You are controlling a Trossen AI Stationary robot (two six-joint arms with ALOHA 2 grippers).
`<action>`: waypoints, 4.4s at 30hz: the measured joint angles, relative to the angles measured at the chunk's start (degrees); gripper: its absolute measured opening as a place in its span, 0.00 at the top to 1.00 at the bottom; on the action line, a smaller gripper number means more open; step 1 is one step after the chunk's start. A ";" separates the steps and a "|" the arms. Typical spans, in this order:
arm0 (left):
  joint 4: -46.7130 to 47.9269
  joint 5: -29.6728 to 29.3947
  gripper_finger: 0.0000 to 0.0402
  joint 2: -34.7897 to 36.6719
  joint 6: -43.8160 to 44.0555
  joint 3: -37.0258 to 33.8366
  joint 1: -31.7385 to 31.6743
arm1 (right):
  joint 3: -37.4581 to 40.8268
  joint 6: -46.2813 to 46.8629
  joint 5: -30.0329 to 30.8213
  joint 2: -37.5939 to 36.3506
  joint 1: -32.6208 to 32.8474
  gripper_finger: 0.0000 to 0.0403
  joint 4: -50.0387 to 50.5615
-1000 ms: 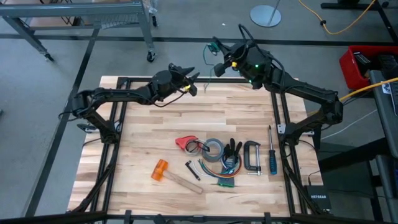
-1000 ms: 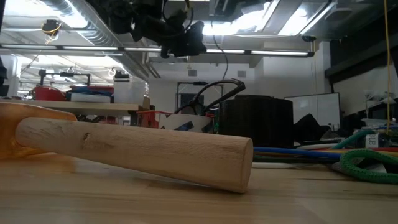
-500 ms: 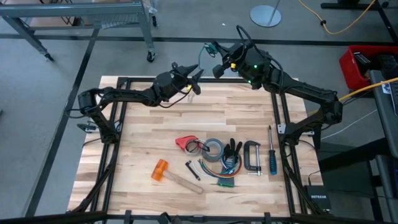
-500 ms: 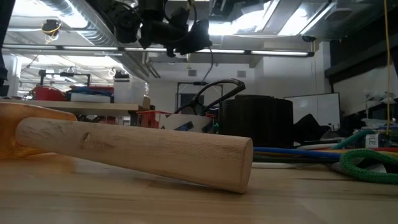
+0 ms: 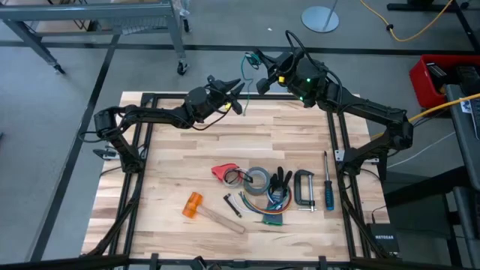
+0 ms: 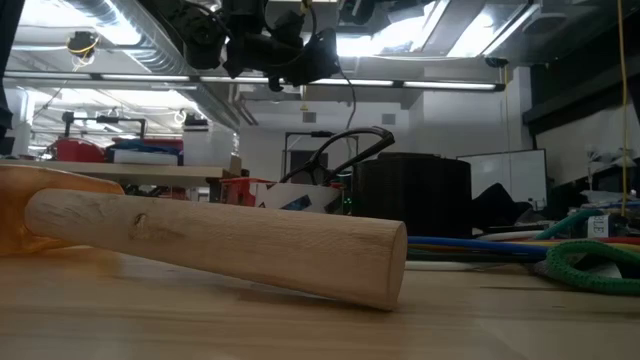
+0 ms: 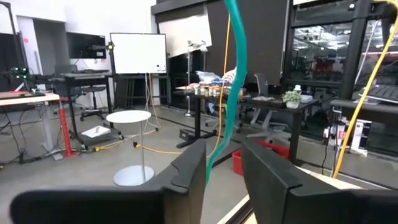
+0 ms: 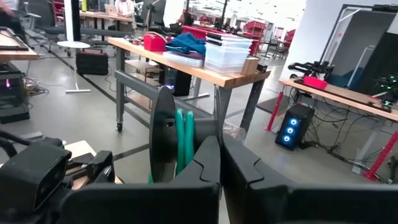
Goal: Coil cords
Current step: Coil the green cable wire on the black spool
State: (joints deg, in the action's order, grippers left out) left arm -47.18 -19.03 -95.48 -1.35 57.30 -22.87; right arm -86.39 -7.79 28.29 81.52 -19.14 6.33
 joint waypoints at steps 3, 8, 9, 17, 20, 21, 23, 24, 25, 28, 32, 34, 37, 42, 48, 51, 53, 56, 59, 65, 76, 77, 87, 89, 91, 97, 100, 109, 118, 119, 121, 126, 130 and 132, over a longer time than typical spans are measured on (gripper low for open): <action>-0.18 0.00 0.81 0.00 -0.36 0.00 0.00 | 0.00 0.00 -0.93 0.00 0.00 1.00 -0.31; -0.19 0.00 0.83 0.00 -0.19 0.00 0.00 | 0.00 0.00 -1.01 0.00 0.00 1.00 -0.38; -0.17 0.00 0.83 0.00 -0.17 0.00 0.00 | 0.00 0.00 -1.00 0.00 0.00 1.00 -0.37; -0.10 1.81 0.78 0.00 -0.14 0.00 0.00 | 0.00 0.00 -1.09 0.00 0.00 1.00 -0.38; -0.10 2.99 0.76 0.00 -0.14 0.00 0.00 | 0.00 0.00 -1.12 0.00 0.00 1.00 -0.36; -0.10 3.01 0.76 0.00 -0.14 0.00 0.02 | 0.00 0.00 -1.11 0.00 0.00 1.00 -0.36; -0.10 3.02 0.75 0.00 -0.14 0.00 0.02 | 0.00 0.00 -1.11 0.00 0.00 1.00 -0.36; -0.10 2.99 0.74 0.00 -0.14 0.00 0.02 | 0.00 0.00 -1.11 0.00 0.00 1.00 -0.36; -0.10 2.99 0.74 0.00 -0.14 0.00 0.02 | 0.00 0.00 -1.11 0.00 0.00 1.00 -0.36; -0.08 2.99 0.76 0.00 0.07 0.00 0.02 | 0.00 0.00 -1.11 0.00 0.00 1.00 -0.36; -0.04 2.99 0.83 0.00 -0.04 0.00 0.02 | 0.00 0.00 -1.13 0.00 0.00 1.00 -0.33; -0.06 2.99 0.86 0.00 -0.05 0.00 0.02 | 0.00 0.00 -1.25 0.00 0.00 1.00 -0.33; -0.04 2.99 0.89 0.00 -0.09 0.00 0.00 | 0.00 0.00 -3.01 0.00 0.00 1.00 -0.36; -0.02 2.99 0.95 0.00 -0.10 0.00 0.00 | 0.00 0.02 -4.40 0.00 0.02 1.00 -0.73; -0.07 2.97 0.98 0.00 1.12 0.00 -0.16 | 0.00 0.10 -6.26 0.51 0.04 1.00 -3.73; -0.06 2.97 0.99 0.00 2.56 0.00 -0.48 | 0.00 1.45 -10.43 1.64 0.04 1.00 -6.19; -0.08 2.97 0.99 0.00 3.41 0.00 -0.48 | 0.00 1.62 -12.19 2.76 0.04 1.00 -8.67; -0.15 2.98 0.99 0.00 4.36 0.00 -0.48 | 0.00 2.19 -13.44 4.98 0.04 1.00 -13.29; -0.03 3.63 0.99 0.00 4.60 0.00 -0.35 | 0.00 2.16 -13.92 7.84 0.04 1.00 -18.57; 4.17 9.73 1.00 0.20 8.17 0.00 -0.39 | 0.00 -2.19 -11.93 12.90 0.00 1.00 -23.36; 18.92 24.55 1.00 0.22 14.49 1.92 -2.38 | 0.00 -13.99 -4.28 15.23 0.04 1.00 -13.95; 21.04 26.45 1.00 0.22 14.75 3.10 -2.63 | 0.00 -14.42 -4.20 15.23 0.04 1.00 -13.47; 46.95 32.25 1.00 0.26 9.41 14.06 -3.06 | 0.00 -16.65 -3.87 15.21 0.04 1.00 -13.19; 48.40 31.84 1.00 0.26 8.25 14.58 -3.07 | 0.00 -16.65 -3.88 15.21 0.04 1.00 -13.11; 48.89 31.57 1.00 0.26 7.35 14.60 -3.06 | 0.00 -16.63 -3.88 15.20 0.04 1.00 -12.63; 50.63 31.53 1.00 0.26 4.47 14.60 -2.98 | 0.00 -16.59 -3.88 15.19 0.00 1.00 -9.51; 51.57 31.55 1.00 0.27 2.96 14.60 -2.97 | -0.07 -17.13 -3.85 15.17 -0.02 1.00 -6.58; 53.03 34.27 1.00 0.52 -3.85 14.60 -1.94 | -0.08 -17.03 -9.11 15.13 -0.13 1.00 -0.84; 54.92 36.81 1.00 0.52 -8.03 14.49 0.33 | -0.09 -9.53 -20.52 15.04 -2.86 1.00 5.34; 54.60 36.81 1.00 0.52 -8.30 14.49 0.47 | -0.09 -8.55 -22.02 15.04 -3.34 1.00 5.80; 54.43 36.87 1.00 0.77 -8.67 14.49 0.68 | -0.09 -6.58 -24.53 15.04 -4.19 1.00 6.86; 53.96 37.08 1.00 1.83 -9.59 14.49 0.66 | -0.09 -2.79 -27.98 15.06 -5.20 1.00 8.88; 53.60 37.09 1.00 1.89 -9.76 14.49 0.72 | -0.09 -2.65 -28.39 15.10 -5.08 1.00 9.98; 53.58 37.11 1.00 1.88 -9.76 14.49 0.77 | -0.09 -2.27 -28.80 15.09 -5.07 1.00 10.69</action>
State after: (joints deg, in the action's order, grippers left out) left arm 6.39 18.09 -93.60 -11.12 71.79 -22.10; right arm -86.48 -10.06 -0.51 96.60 -24.21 17.02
